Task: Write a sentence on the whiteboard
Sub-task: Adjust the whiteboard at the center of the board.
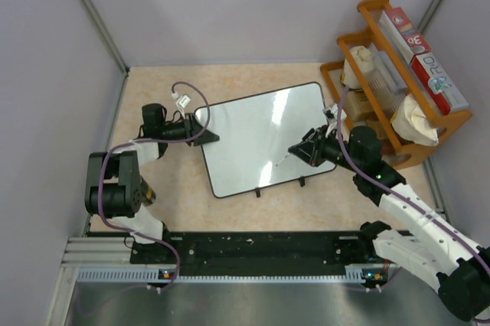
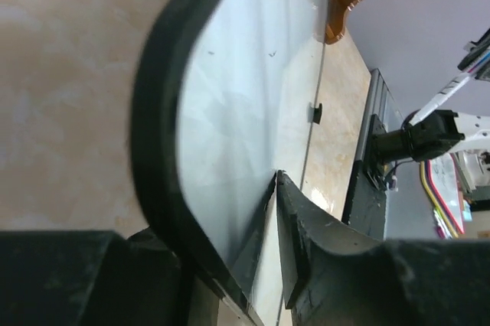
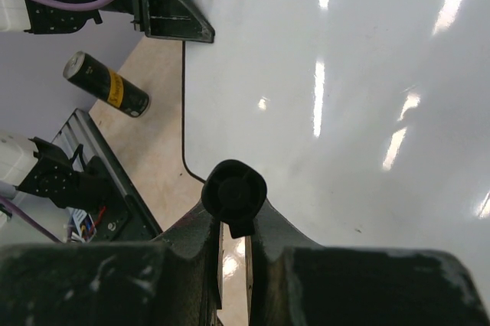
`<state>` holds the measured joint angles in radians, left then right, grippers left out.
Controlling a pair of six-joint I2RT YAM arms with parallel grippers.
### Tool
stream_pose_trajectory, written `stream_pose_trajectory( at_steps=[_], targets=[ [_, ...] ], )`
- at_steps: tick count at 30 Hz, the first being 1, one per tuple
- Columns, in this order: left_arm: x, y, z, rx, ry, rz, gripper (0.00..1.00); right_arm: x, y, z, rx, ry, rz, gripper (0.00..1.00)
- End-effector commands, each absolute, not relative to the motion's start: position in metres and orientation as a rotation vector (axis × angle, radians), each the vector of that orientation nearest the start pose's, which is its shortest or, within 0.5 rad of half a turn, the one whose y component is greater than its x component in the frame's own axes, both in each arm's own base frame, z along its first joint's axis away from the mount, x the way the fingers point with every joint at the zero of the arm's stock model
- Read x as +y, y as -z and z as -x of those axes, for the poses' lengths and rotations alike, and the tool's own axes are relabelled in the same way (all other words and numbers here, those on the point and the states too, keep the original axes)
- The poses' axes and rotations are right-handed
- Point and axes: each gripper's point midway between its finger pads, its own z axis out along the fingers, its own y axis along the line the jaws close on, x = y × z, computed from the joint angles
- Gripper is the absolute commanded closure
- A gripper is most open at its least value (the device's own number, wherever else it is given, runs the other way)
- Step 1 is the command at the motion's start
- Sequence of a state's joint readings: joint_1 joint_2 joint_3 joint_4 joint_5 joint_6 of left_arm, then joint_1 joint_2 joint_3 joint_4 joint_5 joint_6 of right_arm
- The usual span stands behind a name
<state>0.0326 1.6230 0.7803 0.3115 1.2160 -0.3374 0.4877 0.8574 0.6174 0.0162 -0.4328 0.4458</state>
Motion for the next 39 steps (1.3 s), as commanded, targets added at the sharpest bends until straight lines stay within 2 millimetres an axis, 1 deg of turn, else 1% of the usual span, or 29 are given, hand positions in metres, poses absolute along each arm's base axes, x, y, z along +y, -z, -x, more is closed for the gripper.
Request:
stream_pose_trajectory(
  at_steps=[1,2,6,9,10,12,14,17,18,19,20,21,23,31,39],
  targets=[
    [-0.156,-0.134,-0.332,1.943,1.342,-0.448,0.55,0.227,-0.253,-0.238,1.765,-1.045,0.391,1.0],
    [-0.156,-0.135,-0.329,1.94,1.334,-0.446,0.52,0.227,-0.254,-0.238,1.763,-1.046,0.393,1.0],
    [-0.153,-0.139,-0.326,1.936,1.286,-0.433,0.47,0.227,-0.252,-0.239,1.768,-1.045,0.39,1.0],
    [-0.154,-0.142,-0.32,1.921,1.284,-0.433,0.46,0.228,-0.253,-0.238,1.764,-1.053,0.393,1.0],
    [-0.154,-0.14,-0.315,1.922,1.292,-0.427,0.46,0.228,-0.253,-0.239,1.765,-1.051,0.389,1.0],
    [-0.155,-0.145,-0.311,1.898,1.306,-0.434,0.47,0.228,-0.252,-0.239,1.767,-1.053,0.39,1.0],
    [-0.156,-0.142,-0.306,1.904,1.315,-0.428,0.48,0.229,-0.251,-0.239,1.769,-1.056,0.389,1.0],
    [-0.157,-0.14,-0.305,1.897,1.335,-0.434,0.55,0.229,-0.251,-0.238,1.768,-1.058,0.391,1.0],
    [-0.158,-0.14,-0.306,1.893,1.341,-0.437,0.63,0.228,-0.251,-0.238,1.768,-1.057,0.39,1.0],
    [-0.158,-0.14,-0.305,1.892,1.358,-0.445,0.67,0.229,-0.25,-0.237,1.77,-1.059,0.39,1.0],
    [-0.159,-0.14,-0.306,1.889,1.364,-0.452,0.76,0.229,-0.251,-0.237,1.769,-1.062,0.39,1.0],
    [-0.159,-0.14,-0.306,1.891,1.37,-0.451,0.88,0.229,-0.25,-0.237,1.771,-1.061,0.391,1.0],
    [-0.159,-0.14,-0.305,1.884,1.374,-0.467,0.99,0.228,-0.251,-0.238,1.768,-1.057,0.39,1.0],
    [-0.157,-0.134,-0.303,1.89,1.33,-0.512,1.0,0.229,-0.257,-0.238,1.756,-1.058,0.405,1.0],
    [-0.153,-0.128,-0.303,1.924,1.284,-0.481,1.0,0.231,-0.257,-0.242,1.747,-1.057,0.402,1.0]
  ],
)
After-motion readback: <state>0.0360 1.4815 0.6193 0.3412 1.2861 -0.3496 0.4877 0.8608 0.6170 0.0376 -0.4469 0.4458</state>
